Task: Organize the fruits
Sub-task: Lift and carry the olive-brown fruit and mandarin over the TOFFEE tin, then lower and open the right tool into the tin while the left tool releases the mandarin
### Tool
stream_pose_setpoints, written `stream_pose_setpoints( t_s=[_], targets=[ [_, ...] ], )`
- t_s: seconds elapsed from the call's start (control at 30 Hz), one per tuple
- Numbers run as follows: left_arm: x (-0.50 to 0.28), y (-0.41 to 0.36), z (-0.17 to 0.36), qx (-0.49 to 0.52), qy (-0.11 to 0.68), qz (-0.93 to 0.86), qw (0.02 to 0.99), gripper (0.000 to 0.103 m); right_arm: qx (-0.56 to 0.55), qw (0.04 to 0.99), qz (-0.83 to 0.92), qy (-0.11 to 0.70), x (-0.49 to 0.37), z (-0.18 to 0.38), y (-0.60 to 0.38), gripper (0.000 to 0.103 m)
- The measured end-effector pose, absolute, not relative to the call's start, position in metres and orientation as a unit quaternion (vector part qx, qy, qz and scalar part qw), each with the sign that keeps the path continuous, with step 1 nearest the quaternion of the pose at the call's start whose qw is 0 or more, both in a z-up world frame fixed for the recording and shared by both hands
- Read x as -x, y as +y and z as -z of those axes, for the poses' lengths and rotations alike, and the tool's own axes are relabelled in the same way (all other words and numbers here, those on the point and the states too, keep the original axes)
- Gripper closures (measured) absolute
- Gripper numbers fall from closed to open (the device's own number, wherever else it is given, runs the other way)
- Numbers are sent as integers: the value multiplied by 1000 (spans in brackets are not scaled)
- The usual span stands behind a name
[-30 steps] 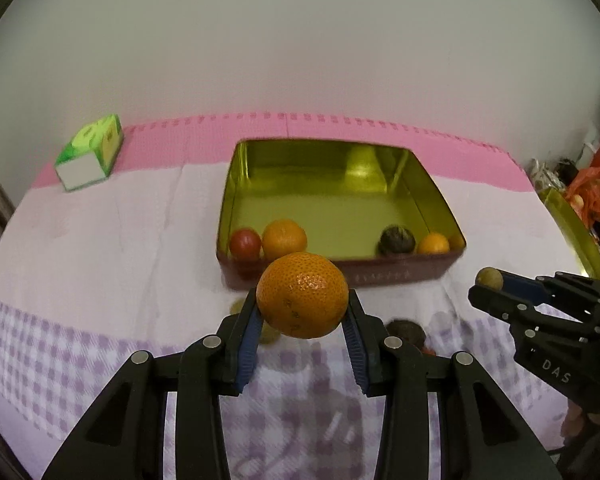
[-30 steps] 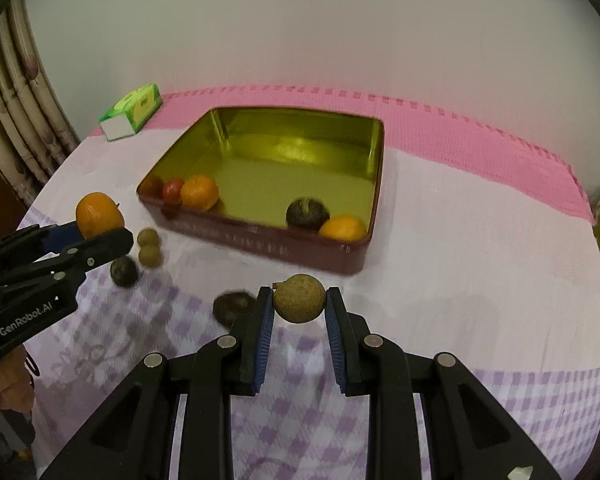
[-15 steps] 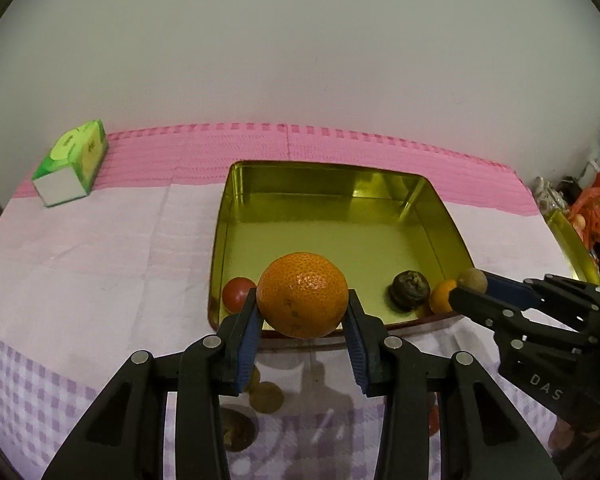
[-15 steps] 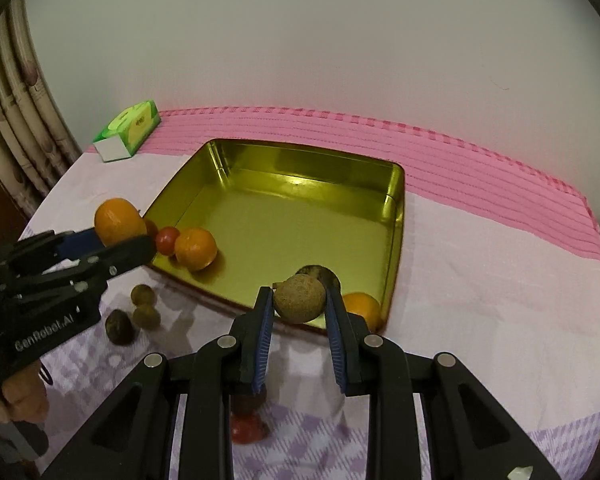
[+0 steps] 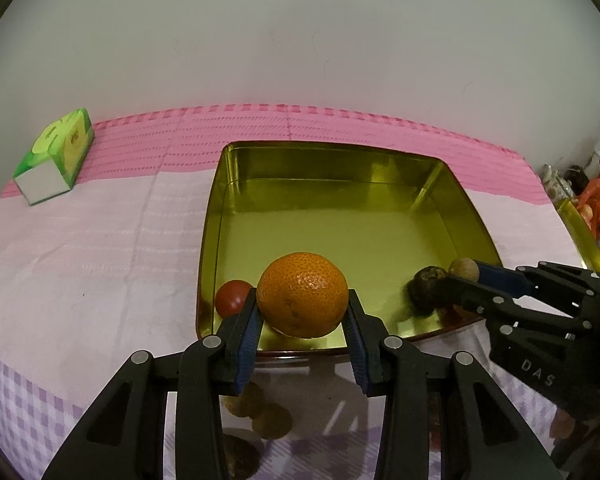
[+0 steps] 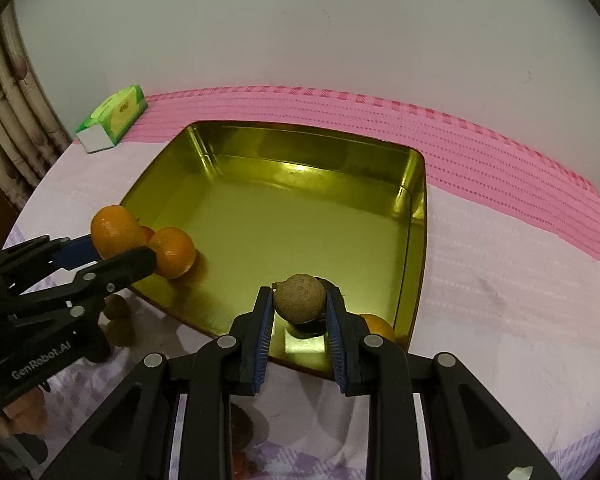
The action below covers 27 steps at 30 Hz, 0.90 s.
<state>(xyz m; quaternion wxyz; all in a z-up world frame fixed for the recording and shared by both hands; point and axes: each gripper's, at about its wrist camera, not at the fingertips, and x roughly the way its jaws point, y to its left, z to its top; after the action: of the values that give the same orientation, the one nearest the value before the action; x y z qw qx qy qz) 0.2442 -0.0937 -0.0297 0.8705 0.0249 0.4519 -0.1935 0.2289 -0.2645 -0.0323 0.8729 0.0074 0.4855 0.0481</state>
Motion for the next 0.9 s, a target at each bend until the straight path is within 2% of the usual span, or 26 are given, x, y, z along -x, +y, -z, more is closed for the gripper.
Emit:
stream_pose_setpoints(
  t_s=[0.7, 0.9],
  targets=[
    [-254, -100, 44, -40, 454, 187, 870, 62, -11, 870, -49, 491, -235, 41, -263, 78],
    [-253, -101, 44, -46, 453, 184, 871, 62, -15, 870, -47, 490, -234, 41, -266, 72]
  ],
)
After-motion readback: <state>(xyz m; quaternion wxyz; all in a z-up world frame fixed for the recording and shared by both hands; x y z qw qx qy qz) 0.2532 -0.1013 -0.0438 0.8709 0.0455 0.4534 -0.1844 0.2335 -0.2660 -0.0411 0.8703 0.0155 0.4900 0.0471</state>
